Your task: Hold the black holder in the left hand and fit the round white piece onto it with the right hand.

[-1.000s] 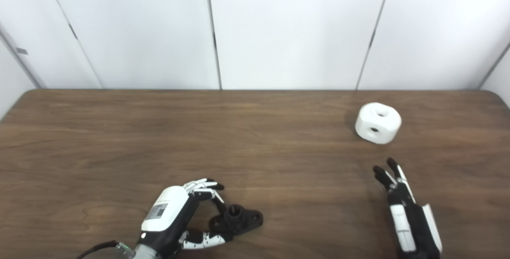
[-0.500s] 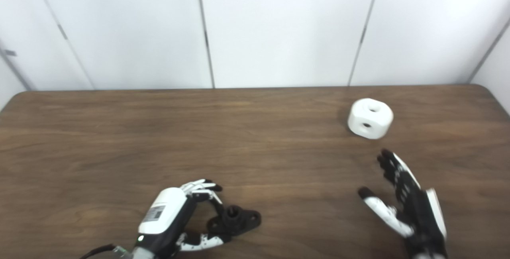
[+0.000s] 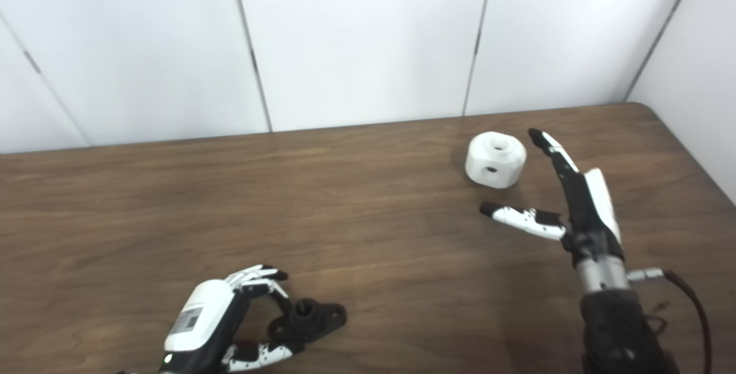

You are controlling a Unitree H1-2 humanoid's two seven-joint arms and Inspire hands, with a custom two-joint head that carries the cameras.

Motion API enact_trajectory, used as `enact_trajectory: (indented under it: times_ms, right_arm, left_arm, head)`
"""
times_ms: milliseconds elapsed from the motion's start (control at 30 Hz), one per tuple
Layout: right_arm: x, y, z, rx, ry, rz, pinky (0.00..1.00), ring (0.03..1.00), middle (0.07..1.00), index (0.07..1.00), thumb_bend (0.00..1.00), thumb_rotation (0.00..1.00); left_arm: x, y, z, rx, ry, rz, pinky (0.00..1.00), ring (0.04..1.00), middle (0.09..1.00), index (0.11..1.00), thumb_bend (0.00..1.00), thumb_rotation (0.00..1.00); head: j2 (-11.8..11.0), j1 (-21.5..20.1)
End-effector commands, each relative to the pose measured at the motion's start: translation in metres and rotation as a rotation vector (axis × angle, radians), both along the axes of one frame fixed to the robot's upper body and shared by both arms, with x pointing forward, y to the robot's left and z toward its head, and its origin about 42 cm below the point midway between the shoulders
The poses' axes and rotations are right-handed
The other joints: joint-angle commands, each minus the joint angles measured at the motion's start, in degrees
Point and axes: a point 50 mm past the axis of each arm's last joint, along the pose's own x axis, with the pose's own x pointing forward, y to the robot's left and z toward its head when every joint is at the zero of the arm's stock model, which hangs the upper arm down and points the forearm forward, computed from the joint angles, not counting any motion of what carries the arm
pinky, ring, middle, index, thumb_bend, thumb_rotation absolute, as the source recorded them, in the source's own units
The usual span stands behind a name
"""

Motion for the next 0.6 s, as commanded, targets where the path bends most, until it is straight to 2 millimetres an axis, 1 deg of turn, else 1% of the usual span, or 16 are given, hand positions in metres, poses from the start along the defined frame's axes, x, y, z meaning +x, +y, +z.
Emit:
enact_trajectory:
  times_ms: [0,167,300,433,500,567]
  right_arm:
    - [0.014,-0.004,0.022,-0.069,-0.044,-0.011,0.89,0.917,0.904,0.901,0.84,0.36]
    - [0.039,-0.007,0.028,-0.139,-0.003,-0.025,0.93,0.955,0.934,0.909,0.83,0.38]
    - [0.060,-0.005,0.031,-0.177,0.018,-0.024,0.88,0.950,0.930,0.892,0.83,0.37]
    - [0.079,-0.004,0.031,-0.187,0.042,-0.023,0.87,0.957,0.934,0.887,0.83,0.36]
    - [0.092,-0.002,0.030,-0.196,0.064,-0.025,0.87,0.963,0.938,0.889,0.84,0.35]
    - [0.099,-0.001,0.030,-0.210,0.083,-0.029,0.86,0.964,0.939,0.885,0.84,0.35]
  left_arm:
    - [-0.005,0.014,-0.010,0.046,0.069,0.014,0.83,0.854,0.784,0.488,0.52,0.05]
    - [-0.005,0.020,-0.009,0.043,0.074,0.000,0.82,0.844,0.772,0.487,0.52,0.05]
    - [-0.005,0.025,-0.008,0.044,0.080,-0.008,0.81,0.840,0.770,0.487,0.52,0.04]
    - [-0.005,0.029,-0.006,0.042,0.085,-0.006,0.81,0.840,0.769,0.487,0.52,0.04]
    - [-0.003,0.032,-0.005,0.035,0.083,-0.008,0.80,0.836,0.765,0.487,0.52,0.04]
    - [-0.002,0.035,-0.005,0.031,0.085,-0.009,0.80,0.836,0.764,0.487,0.52,0.04]
  head:
    - [0.19,-0.21]
    - [0.18,-1.45]
    - [0.06,-3.08]
    - [0.22,-4.42]
    - [0.30,-5.86]
    - [0.40,-6.43]
